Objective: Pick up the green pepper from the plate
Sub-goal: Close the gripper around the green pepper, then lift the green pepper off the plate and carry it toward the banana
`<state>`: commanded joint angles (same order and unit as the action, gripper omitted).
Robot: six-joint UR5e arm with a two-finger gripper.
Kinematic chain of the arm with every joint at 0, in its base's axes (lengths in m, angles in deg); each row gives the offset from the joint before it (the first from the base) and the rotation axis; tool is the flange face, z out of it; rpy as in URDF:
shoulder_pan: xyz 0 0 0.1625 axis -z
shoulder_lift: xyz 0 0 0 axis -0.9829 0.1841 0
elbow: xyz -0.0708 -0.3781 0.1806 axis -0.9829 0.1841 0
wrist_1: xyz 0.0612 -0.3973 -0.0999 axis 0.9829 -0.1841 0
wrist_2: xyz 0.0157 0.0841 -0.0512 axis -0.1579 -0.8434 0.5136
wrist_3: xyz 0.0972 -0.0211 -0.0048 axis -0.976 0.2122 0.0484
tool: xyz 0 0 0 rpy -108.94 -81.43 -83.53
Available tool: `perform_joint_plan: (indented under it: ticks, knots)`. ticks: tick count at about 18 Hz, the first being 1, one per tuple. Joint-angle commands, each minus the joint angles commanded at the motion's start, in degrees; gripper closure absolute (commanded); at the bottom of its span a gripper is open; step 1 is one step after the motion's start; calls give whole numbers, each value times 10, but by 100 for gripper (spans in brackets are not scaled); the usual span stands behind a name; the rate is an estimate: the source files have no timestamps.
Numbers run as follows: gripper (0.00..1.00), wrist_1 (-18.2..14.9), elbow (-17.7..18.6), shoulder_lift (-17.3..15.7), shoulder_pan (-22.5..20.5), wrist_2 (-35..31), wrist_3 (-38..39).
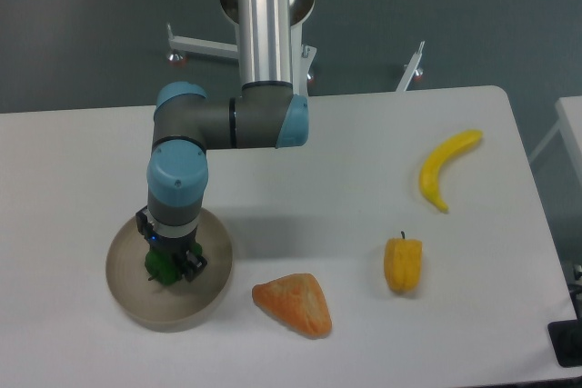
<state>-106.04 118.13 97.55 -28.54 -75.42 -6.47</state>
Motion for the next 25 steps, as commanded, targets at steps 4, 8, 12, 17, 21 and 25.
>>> perform_joint_plan:
  ticks: [4, 8, 12, 17, 21, 25]
  knots:
    - [78, -2, 2, -40, -20, -35, -19]
    - [78, -45, -4, -78, -74, -36, -38]
    - [78, -126, -10, -100, -147, -36, -110]
    - [84, -170, -23, -101, -224, -57, -250]
    - [84, -199, -31, -95, -260, -110, -355]
    - [88, -199, -52, -76, -294, -117, -442]
